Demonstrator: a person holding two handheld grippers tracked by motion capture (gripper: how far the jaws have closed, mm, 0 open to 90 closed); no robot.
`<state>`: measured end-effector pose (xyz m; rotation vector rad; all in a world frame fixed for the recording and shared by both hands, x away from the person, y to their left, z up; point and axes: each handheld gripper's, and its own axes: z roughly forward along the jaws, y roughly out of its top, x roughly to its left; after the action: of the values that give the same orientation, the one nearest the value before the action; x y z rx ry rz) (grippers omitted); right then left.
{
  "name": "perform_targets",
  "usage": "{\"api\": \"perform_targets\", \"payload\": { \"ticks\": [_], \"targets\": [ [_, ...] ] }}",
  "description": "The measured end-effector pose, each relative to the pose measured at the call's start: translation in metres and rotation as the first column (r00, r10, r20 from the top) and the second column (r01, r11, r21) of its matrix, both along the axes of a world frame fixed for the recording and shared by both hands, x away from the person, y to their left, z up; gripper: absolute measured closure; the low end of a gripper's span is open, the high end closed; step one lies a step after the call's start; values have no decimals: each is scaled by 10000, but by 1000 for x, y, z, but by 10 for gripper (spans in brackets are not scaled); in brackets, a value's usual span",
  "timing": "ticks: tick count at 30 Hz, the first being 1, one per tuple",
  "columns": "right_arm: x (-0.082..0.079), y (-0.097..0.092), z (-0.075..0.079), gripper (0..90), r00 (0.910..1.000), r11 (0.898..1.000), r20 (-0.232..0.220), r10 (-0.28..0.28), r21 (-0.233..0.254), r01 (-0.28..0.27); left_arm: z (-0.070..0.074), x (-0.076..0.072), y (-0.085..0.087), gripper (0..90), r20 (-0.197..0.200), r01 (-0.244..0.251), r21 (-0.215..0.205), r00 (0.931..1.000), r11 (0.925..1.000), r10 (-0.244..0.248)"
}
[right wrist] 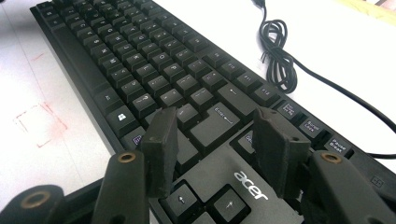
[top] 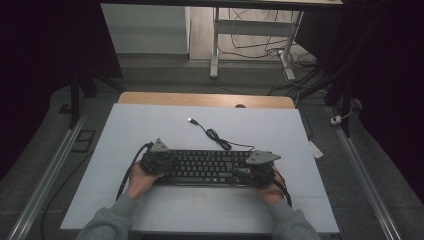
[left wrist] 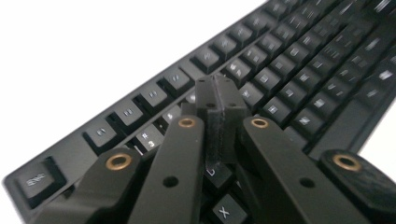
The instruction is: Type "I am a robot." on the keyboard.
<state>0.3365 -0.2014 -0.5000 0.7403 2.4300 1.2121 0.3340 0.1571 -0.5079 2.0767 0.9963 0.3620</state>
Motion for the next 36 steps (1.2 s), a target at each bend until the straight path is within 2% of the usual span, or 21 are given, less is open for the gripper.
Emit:
{"api": "perform_targets", "payload": {
  "ticks": [7,14,18,21,36],
  "targets": [
    [0,1,-1,507,10000,10000,-6,24,-42,-24,11,-7,12,871,229,-58,-405,9997,9992,67],
    [0,0,0,507,10000,10000,2,-16,-44,16,13,-8,20,696,19,-139,-642,9999,9978,140],
    [0,0,0,507,10000,10000,1,-12,-54,12,14,-10,23,578,-22,-322,-580,9995,9978,321],
    [0,0,0,507,10000,10000,8,-4,-59,4,15,-10,24,529,-87,-363,-585,9993,9976,358],
    [0,0,0,506,10000,10000,1,-26,-57,26,14,-11,24,467,-181,-390,-465,9991,9982,382]
  ]
}}
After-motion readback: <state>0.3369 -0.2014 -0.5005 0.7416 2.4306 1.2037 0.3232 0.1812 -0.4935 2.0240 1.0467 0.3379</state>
